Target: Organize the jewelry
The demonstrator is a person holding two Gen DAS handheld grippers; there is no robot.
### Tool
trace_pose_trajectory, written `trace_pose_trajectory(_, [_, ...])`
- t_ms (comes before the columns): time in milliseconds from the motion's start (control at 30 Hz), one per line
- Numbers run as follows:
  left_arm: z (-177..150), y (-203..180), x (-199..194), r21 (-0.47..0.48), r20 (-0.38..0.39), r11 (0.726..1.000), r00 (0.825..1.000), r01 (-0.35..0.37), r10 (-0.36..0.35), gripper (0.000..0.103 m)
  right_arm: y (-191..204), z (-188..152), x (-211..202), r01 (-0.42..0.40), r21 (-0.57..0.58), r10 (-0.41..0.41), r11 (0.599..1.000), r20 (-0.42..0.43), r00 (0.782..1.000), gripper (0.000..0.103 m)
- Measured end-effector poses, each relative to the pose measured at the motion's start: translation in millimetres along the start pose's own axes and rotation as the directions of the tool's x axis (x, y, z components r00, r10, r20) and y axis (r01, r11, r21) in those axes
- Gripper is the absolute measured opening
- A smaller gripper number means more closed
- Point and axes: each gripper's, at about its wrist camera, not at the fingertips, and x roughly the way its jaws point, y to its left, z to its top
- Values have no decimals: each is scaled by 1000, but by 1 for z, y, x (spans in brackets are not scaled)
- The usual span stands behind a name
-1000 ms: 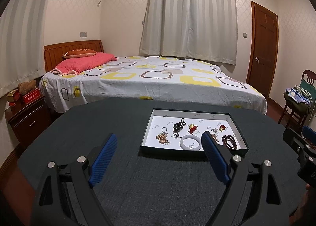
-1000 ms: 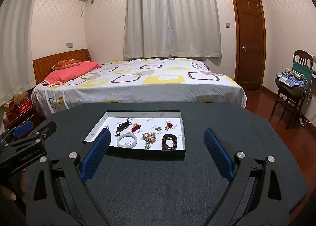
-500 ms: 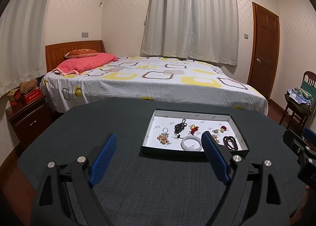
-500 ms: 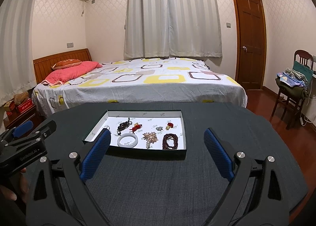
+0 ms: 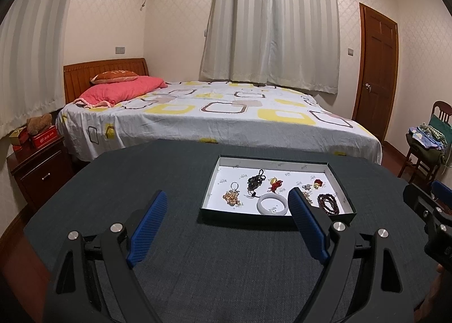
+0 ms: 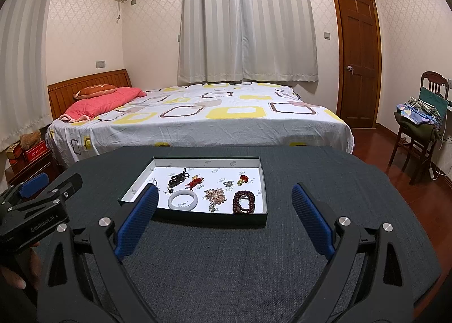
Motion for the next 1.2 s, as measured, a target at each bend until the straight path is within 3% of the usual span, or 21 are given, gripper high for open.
trace_pose_trajectory(900, [-1, -6, -2, 47, 23, 999, 1000, -9, 8, 84, 0, -1, 0, 0, -1, 0, 1000, -1, 1000, 93])
trace_pose_trajectory(1200, [0, -4, -6, 24, 43, 1000, 999, 12, -13, 84, 0, -1, 0, 0, 0, 0, 1000, -1, 1000, 93])
